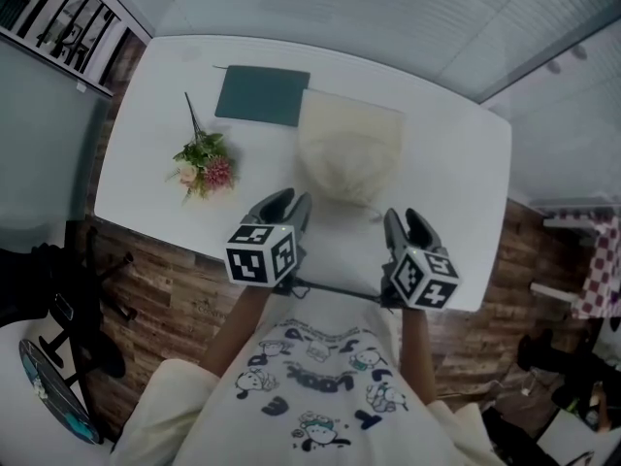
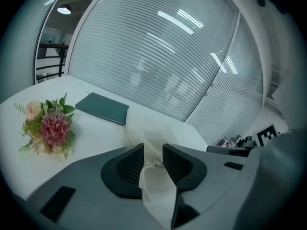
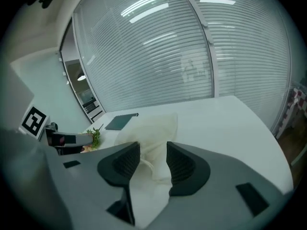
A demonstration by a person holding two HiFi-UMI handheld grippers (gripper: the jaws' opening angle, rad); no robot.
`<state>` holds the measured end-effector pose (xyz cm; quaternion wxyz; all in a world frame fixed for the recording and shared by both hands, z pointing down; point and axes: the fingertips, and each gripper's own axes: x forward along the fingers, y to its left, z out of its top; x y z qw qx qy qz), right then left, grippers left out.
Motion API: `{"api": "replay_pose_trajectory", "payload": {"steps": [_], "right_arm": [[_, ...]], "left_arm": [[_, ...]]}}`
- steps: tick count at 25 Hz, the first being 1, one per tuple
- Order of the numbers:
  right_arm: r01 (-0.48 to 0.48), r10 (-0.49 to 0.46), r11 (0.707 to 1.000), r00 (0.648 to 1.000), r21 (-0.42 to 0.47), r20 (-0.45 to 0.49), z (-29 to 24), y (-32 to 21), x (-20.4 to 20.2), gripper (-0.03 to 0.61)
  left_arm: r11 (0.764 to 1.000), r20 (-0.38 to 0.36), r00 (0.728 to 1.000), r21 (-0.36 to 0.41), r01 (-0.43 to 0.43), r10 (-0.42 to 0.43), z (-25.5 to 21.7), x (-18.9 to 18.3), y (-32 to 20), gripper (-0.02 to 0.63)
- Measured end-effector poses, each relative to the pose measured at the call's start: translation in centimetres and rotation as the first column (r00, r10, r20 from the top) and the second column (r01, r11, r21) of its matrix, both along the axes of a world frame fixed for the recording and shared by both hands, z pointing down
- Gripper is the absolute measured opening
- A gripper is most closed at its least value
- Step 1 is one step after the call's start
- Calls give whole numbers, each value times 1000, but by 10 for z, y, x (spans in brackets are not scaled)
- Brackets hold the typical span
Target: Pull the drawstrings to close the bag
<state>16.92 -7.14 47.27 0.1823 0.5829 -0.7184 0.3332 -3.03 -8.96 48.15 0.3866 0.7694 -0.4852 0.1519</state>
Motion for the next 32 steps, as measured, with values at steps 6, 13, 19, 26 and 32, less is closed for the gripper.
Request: {"api": "replay_pose_trajectory", "payload": {"steps": [6,13,19,26,32], "right_arm": [[42,-6,964,991,263,-134,-61,-32,-16,184],[83,7,847,986,526,-167,-134,-44,-34,183],[56,63,765,985,641,-161,-173,-50,-35,183],[39,81,757,985,652,-152,-177,-52,-37,161],[48,78,755,984,654,-162,-176,-49,-41,156]], "left_arm": [[976,71,996,207,-64,51,-51,17,-17,155],[867,146,989,490,-94,25,-132,27,-42,149],[749,203,975,659,-72,-85,-175,27,-50,132],[736,183,977,676,-46,-107,-178,30,-47,100],[726,182,977,686,-44,-112,-178,31,-45,97]]}}
